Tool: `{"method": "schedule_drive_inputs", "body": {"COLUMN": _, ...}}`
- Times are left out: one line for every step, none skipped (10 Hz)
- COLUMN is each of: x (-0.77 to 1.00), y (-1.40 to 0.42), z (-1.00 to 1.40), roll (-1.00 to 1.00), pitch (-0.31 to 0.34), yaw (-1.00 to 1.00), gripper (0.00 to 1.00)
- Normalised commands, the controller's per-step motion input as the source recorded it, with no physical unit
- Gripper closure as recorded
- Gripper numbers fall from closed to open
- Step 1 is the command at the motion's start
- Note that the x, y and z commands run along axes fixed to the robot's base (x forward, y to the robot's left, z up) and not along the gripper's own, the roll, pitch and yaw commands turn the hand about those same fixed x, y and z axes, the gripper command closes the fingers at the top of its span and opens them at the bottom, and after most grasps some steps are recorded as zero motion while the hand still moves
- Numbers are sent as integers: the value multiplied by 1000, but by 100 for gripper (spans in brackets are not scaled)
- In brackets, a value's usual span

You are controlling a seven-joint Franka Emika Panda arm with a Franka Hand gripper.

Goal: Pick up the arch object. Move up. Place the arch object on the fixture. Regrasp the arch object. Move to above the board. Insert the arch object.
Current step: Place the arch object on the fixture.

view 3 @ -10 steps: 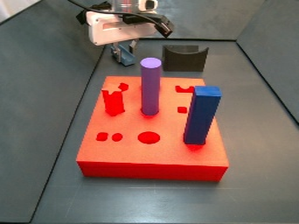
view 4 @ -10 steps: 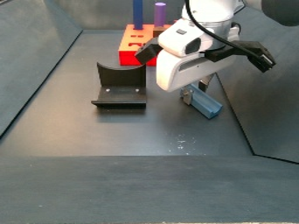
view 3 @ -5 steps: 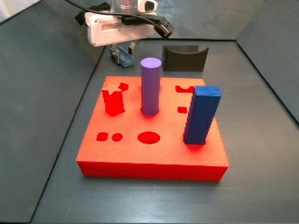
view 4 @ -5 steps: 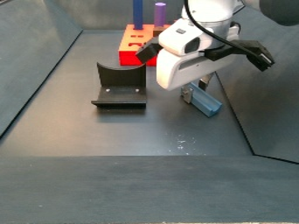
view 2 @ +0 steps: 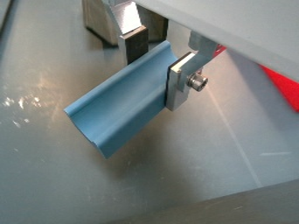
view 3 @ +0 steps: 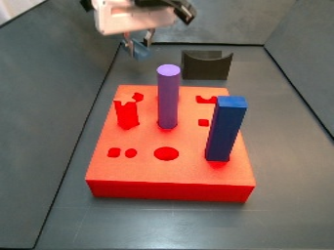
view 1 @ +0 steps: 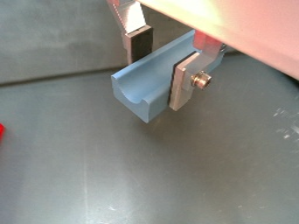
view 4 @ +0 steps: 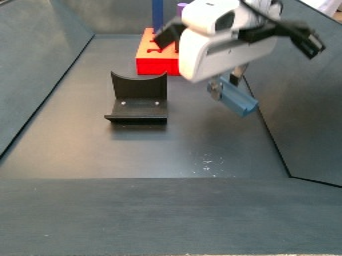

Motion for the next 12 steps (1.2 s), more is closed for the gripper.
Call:
{"method": "schedule_drive_inputs", "body": {"x": 0, "y": 0, "z": 1000, "roll": 0, "pitch": 0, "yaw": 0, "gripper": 100}}
{"method": "schedule_drive_inputs", "body": {"x": -3, "y": 1, "z": 1000, "roll": 15, "pitch": 2, "yaw": -2, "gripper": 100}}
{"method": "schedule_drive_inputs", "body": {"x": -9, "y": 2, "z": 1000, "roll": 23, "pitch": 9, "yaw": -4, "gripper": 100}}
{"method": "schedule_drive_inputs", "body": {"x": -16, "y": 4, "z": 1000, "roll": 40, "pitch": 22, "yaw": -10, "gripper": 100}}
{"method": "schedule_drive_inputs", "body": {"x": -21, "y": 6, "z": 1000, "roll": 53, "pitch": 31, "yaw": -12, "gripper": 100}}
{"method": "schedule_drive_inputs", "body": {"x": -25, "y": 9, "z": 1000, "roll": 70, "pitch": 39, "yaw": -14, "gripper": 100}}
{"method": "schedule_drive_inputs", "body": {"x": -26, "y": 10, "z": 1000, "roll": 78, "pitch": 44, "yaw": -13, "gripper": 100}}
{"method": "schedule_drive_inputs", "body": {"x": -28, "y": 11, "z": 955, "roll": 90, "pitch": 55, "yaw": -7, "gripper": 100}}
{"method": "schedule_drive_inputs", "body": {"x": -21, "y": 12, "z": 807, "roll": 100, "pitch": 62, "yaw": -3, "gripper": 100}}
{"method": "schedule_drive_inputs", "body": {"x": -13, "y": 11, "z": 659, "roll": 103, "pitch": 70, "yaw": 6, "gripper": 100}}
{"method": "schedule_drive_inputs", "body": {"x": -4, "y": 10, "z": 512, "roll": 103, "pitch": 79, "yaw": 16, "gripper": 100}}
{"method": "schedule_drive_inputs", "body": {"x": 4, "y": 8, "z": 314, "roll": 96, "pitch": 92, "yaw": 26, "gripper": 100}}
